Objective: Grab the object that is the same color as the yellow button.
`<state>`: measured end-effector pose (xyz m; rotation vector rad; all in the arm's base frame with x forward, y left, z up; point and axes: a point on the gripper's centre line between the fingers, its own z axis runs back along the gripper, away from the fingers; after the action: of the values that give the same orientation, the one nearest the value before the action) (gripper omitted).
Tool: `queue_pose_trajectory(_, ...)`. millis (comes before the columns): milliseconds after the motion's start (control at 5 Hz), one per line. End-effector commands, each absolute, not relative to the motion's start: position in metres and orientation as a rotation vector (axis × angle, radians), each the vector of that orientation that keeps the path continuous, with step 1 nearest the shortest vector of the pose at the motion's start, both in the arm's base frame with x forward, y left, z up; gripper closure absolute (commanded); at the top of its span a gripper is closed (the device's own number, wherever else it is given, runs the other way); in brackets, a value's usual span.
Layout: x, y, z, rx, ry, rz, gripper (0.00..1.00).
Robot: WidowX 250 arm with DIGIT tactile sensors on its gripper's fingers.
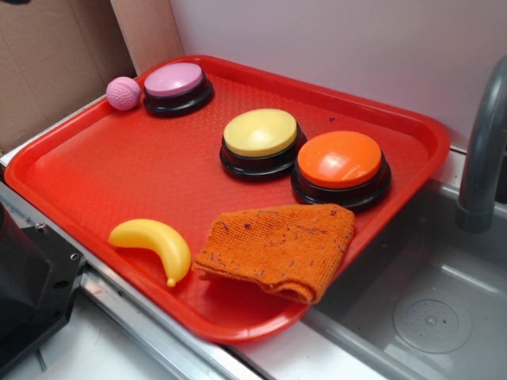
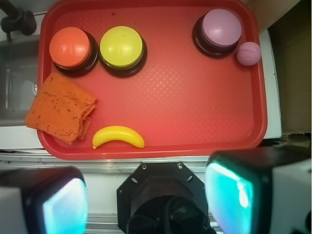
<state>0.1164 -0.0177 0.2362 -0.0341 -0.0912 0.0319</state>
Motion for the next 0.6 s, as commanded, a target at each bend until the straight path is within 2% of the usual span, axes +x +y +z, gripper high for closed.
queue_pose_trajectory(0, 0.116, -0.018, 0.236, -0.034, -0.091, 0.032, 0.0)
queue_pose_trajectory(200, 0.128, -0.019, 0.229, 0.002, -0.102, -0.142, 0.0)
queue_pose_trajectory(400, 0.15, -0.024, 0.207, 0.018, -0.19, -0.392, 0.0)
